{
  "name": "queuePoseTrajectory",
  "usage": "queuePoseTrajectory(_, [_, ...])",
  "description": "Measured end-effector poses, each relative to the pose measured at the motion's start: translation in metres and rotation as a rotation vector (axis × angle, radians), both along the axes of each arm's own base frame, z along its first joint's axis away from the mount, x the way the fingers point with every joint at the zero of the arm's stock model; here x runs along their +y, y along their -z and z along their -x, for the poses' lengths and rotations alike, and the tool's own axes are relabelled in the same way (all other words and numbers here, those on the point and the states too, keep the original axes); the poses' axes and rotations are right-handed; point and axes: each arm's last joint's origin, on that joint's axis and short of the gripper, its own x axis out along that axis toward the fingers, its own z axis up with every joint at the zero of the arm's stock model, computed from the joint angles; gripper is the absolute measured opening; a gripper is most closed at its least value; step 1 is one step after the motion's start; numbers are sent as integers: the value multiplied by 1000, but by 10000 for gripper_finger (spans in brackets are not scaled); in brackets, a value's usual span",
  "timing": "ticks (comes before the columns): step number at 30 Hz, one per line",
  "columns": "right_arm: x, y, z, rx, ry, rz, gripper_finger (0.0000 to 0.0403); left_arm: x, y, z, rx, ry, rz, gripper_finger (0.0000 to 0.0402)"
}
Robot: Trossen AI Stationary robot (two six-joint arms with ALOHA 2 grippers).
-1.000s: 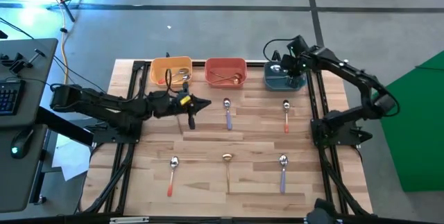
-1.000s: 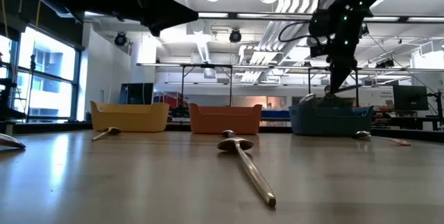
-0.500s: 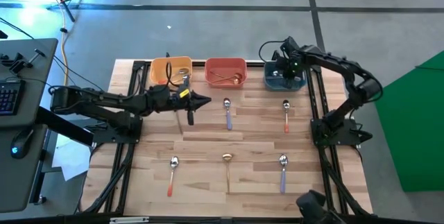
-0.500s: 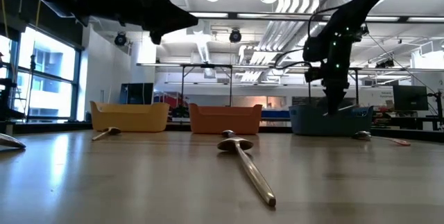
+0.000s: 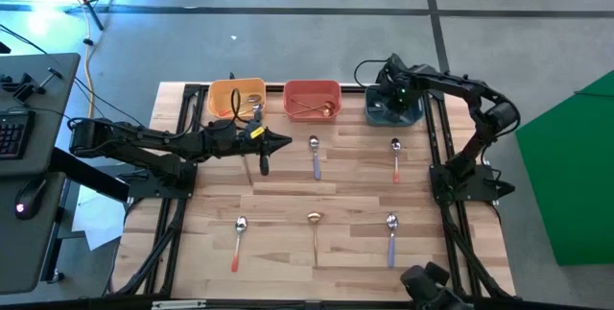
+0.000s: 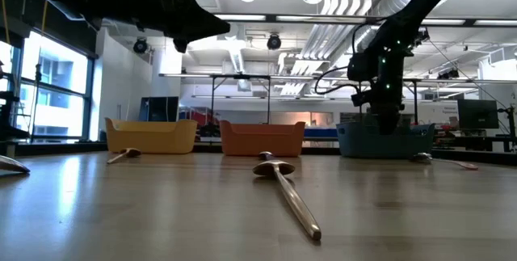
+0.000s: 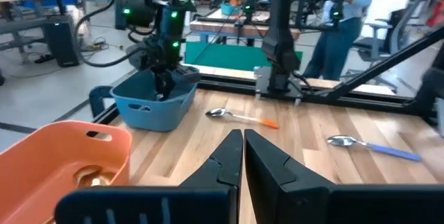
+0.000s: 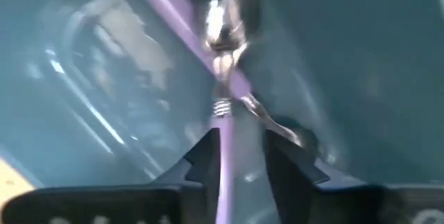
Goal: Sort silverware by color (type)
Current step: Put the violet spoon into the blue bin, then put the orange spoon into the yellow bin
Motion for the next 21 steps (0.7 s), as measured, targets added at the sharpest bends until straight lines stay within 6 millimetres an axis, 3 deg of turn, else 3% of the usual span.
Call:
queuePoseTrajectory(7, [3,-40,-9,63,105,72,134,-1,-5,0,-54,110,19,7])
queuePoseTrajectory(13, [19,-69,-17,-164,112,57,120,9,-3,1,-42,70,47,7])
queuePoseTrajectory(16, [25,-77,-17,-342,86,41,102,11,-2,2,-29,37,77,7])
queuePoseTrajectory(21, [43,-86,-12,-474,98,104,81,7,2,1,25,-23,5,7])
